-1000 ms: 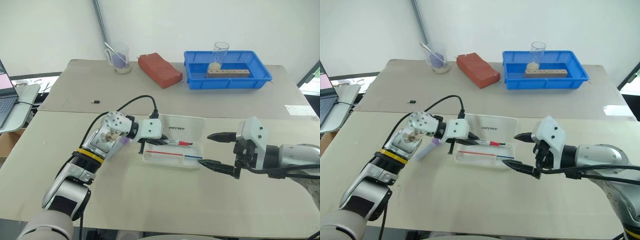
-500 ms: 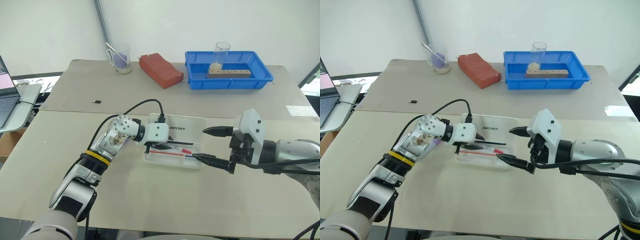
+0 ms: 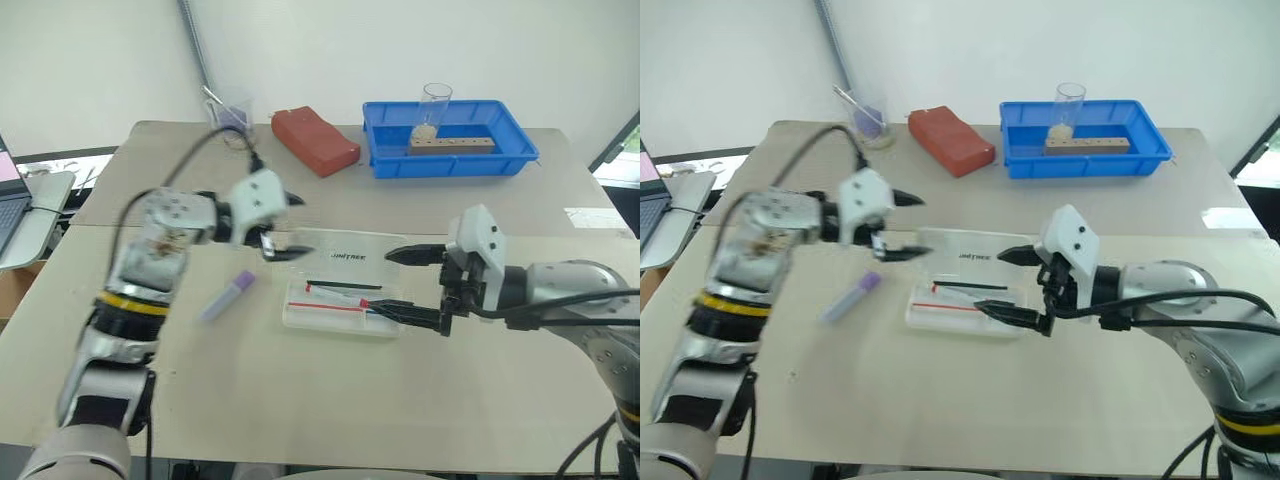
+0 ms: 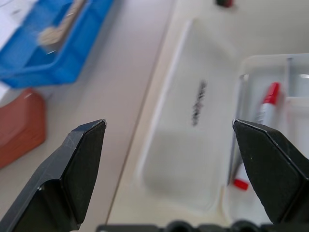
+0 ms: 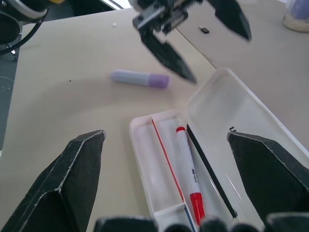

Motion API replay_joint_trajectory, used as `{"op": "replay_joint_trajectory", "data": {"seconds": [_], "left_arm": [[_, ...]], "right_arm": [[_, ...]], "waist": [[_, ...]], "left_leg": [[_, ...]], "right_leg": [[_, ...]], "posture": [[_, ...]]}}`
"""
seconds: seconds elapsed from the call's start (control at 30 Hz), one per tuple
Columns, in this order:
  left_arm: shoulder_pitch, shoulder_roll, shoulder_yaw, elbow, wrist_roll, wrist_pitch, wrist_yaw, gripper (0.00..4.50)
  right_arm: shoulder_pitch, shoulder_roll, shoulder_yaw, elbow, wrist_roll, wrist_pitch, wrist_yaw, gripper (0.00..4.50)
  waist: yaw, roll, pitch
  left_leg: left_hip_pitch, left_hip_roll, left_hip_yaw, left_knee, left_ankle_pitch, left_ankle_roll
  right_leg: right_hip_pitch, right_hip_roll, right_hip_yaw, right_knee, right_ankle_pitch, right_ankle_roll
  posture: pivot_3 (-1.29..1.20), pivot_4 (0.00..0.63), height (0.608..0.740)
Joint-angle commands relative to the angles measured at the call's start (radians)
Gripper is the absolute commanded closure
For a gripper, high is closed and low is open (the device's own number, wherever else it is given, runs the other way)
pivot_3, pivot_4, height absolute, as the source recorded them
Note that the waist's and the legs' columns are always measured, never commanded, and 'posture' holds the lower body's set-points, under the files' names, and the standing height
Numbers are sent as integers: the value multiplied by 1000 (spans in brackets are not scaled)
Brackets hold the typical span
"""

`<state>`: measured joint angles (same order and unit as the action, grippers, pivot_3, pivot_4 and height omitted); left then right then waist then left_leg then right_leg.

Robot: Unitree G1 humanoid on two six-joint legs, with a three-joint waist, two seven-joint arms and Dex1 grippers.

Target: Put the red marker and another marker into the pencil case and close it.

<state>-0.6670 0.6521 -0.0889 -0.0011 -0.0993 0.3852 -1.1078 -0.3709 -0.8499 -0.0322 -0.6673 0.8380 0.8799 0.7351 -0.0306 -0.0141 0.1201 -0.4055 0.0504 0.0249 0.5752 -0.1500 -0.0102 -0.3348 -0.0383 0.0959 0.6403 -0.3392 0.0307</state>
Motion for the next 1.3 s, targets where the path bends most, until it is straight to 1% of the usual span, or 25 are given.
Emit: {"op": "replay_joint_trajectory", "data": {"seconds": [0.03,0.1,0.2,0.3,0.4,0.47,0.67,0.73,0.77,0.83,0.93,0.97,1.17,1.27,1.3], "left_arm": [[130,70,96,-44,-21,63,53,30],[217,94,135,-51,-15,68,96,30],[312,88,178,-97,-60,134,136,30],[385,85,184,-149,-87,177,156,30],[459,85,166,-183,-80,188,181,30],[478,71,159,-173,-71,209,219,30],[499,55,144,-83,-67,143,234,30],[496,55,144,-58,-72,128,228,550],[494,57,143,-52,-78,128,221,910],[490,62,141,-45,-82,126,216,1844],[484,71,139,-41,-84,129,212,3474],[481,73,138,-43,-85,132,212,3577],[407,84,135,-79,-105,144,203,3571],[316,136,120,-154,-154,136,98,3571],[274,152,95,-170,-151,106,57,3571]], "right_arm": [[-87,55,40,6,12,-27,17,0],[-142,94,71,19,18,-21,28,0],[-218,139,110,36,27,-9,51,0],[-252,149,135,45,21,-6,80,0],[-269,147,160,51,3,-17,114,0],[-279,150,174,56,-15,-28,128,0],[-314,173,175,81,-32,-28,144,0],[-322,179,168,87,-31,-23,140,0],[-321,180,166,87,-33,-23,139,0],[-320,181,162,88,-34,-24,136,0],[-311,179,159,85,-39,-27,131,0],[-306,178,158,82,-42,-29,128,0],[-265,152,137,62,-49,-22,120,0],[-181,86,100,29,-57,-24,137,0],[-136,49,82,19,-71,-36,150,0]], "waist": [[-6,2,-1],[-9,2,-1],[0,0,0],[17,0,0],[20,-1,0],[18,-1,0],[15,-1,0],[15,-1,0],[15,-1,0],[15,-1,0],[15,-1,0],[15,-1,-1],[18,-1,0],[23,-4,0],[25,-4,0]], "left_leg": [[0,0,0,0,0,0],[1,1,0,-1,0,0],[0,1,0,0,0,0],[0,1,0,0,0,0],[0,1,2,0,0,0],[0,1,2,0,0,0],[0,1,1,-2,0,0],[0,1,1,-2,0,0],[0,1,1,-2,0,0],[0,1,2,-2,0,0],[0,2,1,-2,0,0],[0,2,1,-2,0,0],[-1,1,1,-2,0,0],[-2,1,2,-2,0,0],[-3,1,2,-3,0,0]], "right_leg": [[0,0,0,0,0,0],[0,0,0,1,0,-1],[0,-1,-1,1,0,-1],[-1,-3,-2,0,0,-1],[-2,-6,-2,0,1,-2],[0,-6,-1,0,1,-2],[-1,-4,-1,1,1,-3],[-2,-4,-1,1,0,-4],[-2,-4,-1,1,0,-4],[-2,-5,-1,1,0,-4],[-2,-5,-1,1,0,-4],[-2,-5,-1,1,0,-4],[-2,-6,-1,1,0,-4],[-2,-6,-2,0,0,-4],[-3,-6,-3,-1,0,-4]], "posture": [[0,150,740],[0,150,740],[0,150,740],[0,150,740],[0,150,740],[0,150,740],[0,150,740],[0,150,740],[0,150,740],[0,150,740],[0,150,740],[0,150,740],[0,150,740],[0,150,740],[0,150,740]]}}
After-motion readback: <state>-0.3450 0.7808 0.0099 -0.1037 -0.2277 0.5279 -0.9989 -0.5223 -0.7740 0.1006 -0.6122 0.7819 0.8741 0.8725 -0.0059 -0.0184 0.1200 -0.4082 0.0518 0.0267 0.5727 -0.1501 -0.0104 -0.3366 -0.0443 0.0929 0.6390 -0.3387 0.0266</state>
